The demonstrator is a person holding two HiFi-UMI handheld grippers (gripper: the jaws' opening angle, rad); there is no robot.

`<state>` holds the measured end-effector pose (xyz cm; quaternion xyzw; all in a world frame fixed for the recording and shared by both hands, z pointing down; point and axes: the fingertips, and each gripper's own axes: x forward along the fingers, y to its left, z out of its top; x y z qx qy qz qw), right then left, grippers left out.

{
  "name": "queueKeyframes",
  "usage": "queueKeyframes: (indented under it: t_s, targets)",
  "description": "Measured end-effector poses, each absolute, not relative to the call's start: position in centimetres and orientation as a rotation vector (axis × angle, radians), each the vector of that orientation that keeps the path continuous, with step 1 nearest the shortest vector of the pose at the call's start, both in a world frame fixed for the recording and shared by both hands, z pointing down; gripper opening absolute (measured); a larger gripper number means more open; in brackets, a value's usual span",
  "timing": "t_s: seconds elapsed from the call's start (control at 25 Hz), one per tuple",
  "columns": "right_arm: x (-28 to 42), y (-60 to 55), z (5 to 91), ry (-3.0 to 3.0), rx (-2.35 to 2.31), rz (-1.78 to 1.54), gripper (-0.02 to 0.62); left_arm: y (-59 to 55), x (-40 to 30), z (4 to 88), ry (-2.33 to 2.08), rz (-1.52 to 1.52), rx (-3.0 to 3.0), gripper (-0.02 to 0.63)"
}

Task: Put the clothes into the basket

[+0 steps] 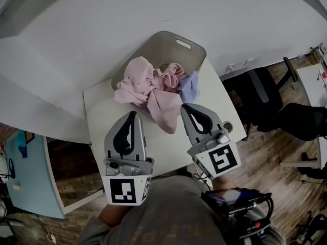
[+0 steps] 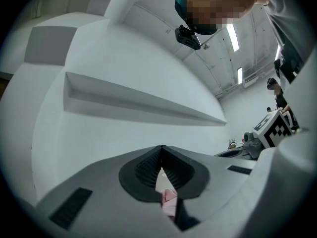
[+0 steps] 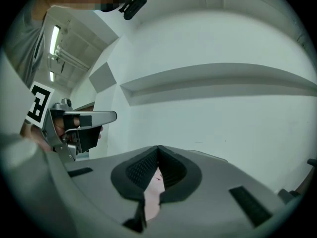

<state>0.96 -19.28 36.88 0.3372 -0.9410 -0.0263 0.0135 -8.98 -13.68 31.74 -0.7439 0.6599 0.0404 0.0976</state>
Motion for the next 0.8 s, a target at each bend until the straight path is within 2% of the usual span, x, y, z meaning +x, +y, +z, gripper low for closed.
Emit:
queueKeyframes:
  t_s: [0.8]
  targets:
    - [0.93, -19.51, 36.32, -2.944, 1.053, -0.111, 0.006, -13.89, -9.12, 31.76, 1.963, 0.121, -2.197, 0.008]
